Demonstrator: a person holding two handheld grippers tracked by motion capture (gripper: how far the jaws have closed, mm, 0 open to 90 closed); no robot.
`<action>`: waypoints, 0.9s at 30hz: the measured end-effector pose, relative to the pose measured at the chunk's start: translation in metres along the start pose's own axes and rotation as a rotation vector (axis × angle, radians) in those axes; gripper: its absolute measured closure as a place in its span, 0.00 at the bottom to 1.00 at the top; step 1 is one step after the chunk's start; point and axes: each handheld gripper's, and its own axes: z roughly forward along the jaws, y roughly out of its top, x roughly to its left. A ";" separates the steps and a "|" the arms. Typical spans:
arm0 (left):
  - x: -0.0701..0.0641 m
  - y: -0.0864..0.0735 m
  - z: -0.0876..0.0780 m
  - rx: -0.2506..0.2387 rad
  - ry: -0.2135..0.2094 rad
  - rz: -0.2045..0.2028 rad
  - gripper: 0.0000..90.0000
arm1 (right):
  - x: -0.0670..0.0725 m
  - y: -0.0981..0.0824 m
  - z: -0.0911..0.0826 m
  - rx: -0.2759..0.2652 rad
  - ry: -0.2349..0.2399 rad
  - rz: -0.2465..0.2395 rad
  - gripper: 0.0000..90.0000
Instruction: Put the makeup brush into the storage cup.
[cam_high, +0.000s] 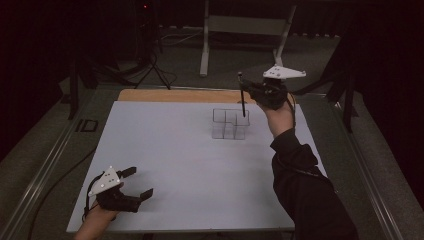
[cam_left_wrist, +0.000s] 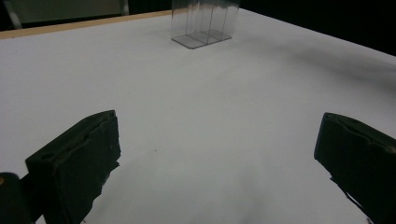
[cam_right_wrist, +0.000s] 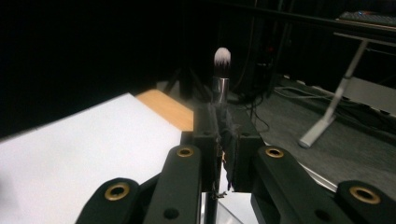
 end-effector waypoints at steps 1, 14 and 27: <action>0.000 0.000 0.000 0.000 -0.001 -0.001 0.02 | 0.000 -0.001 0.002 -0.006 -0.004 0.000 0.94; 0.000 0.000 0.000 0.000 -0.003 0.001 0.02 | -0.004 -0.018 0.024 -0.088 0.016 0.010 0.94; 0.000 0.000 0.000 0.002 -0.005 0.003 0.02 | -0.006 -0.046 0.054 -0.029 0.025 0.020 0.94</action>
